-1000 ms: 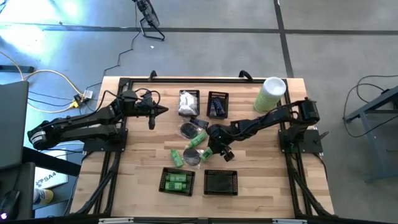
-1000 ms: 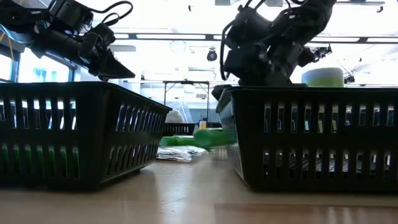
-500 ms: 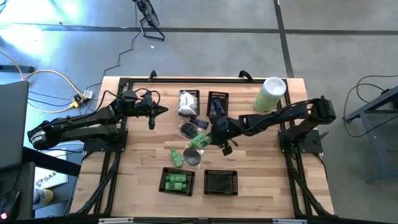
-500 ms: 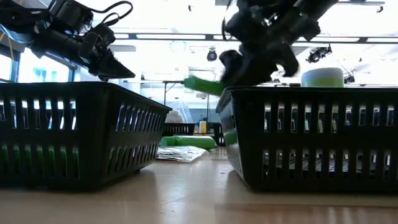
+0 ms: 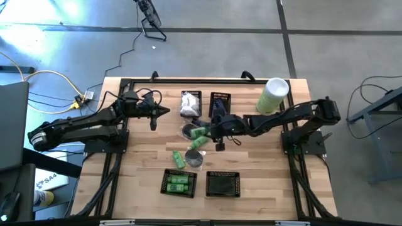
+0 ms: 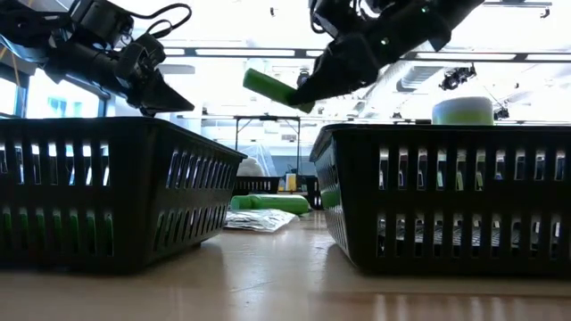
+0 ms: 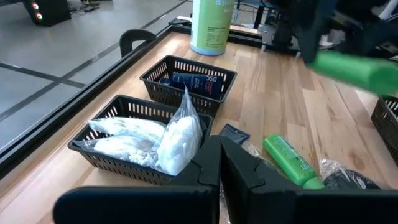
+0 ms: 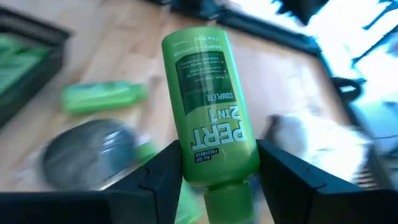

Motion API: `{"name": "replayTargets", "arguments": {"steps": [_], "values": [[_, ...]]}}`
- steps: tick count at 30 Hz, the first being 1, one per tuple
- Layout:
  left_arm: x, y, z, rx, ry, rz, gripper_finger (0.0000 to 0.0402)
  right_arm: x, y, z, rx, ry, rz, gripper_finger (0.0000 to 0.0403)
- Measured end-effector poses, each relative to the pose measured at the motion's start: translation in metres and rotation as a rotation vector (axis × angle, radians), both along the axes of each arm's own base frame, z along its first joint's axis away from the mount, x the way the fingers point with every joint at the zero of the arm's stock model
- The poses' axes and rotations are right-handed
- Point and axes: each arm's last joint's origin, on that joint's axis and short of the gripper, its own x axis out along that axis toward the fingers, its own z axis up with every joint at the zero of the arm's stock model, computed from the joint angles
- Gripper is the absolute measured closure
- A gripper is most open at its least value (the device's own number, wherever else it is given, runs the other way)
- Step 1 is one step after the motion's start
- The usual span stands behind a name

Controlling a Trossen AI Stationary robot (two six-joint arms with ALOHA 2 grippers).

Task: Pick & Place Travel size toiletries
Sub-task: Put the green shampoo into the bottom left black bin

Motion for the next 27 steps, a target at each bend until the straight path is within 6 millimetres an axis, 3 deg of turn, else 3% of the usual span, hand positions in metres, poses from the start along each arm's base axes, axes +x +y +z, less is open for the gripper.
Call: {"name": "replayTargets", "arguments": {"steps": [7,11,20,27], "values": [[0.0,0.0,0.0,-0.075,-0.023,0.021,0.04,0.002,-0.029,0.006,-0.04,-0.068,-0.136,0.0224],[0.0,0.0,0.001,-0.161,-0.054,0.044,0.0376,0.001,-0.047,0.008,-0.039,-0.088,-0.191,0.0224],[0.009,0.003,-0.002,-0.366,-0.103,0.016,0.0239,-0.002,-0.066,0.009,-0.04,-0.101,-0.24,0.0224],[0.023,0.009,0.003,-0.145,-0.175,-0.115,0.016,0.0,-0.067,0.013,-0.063,-0.132,-0.226,0.0224]]}}
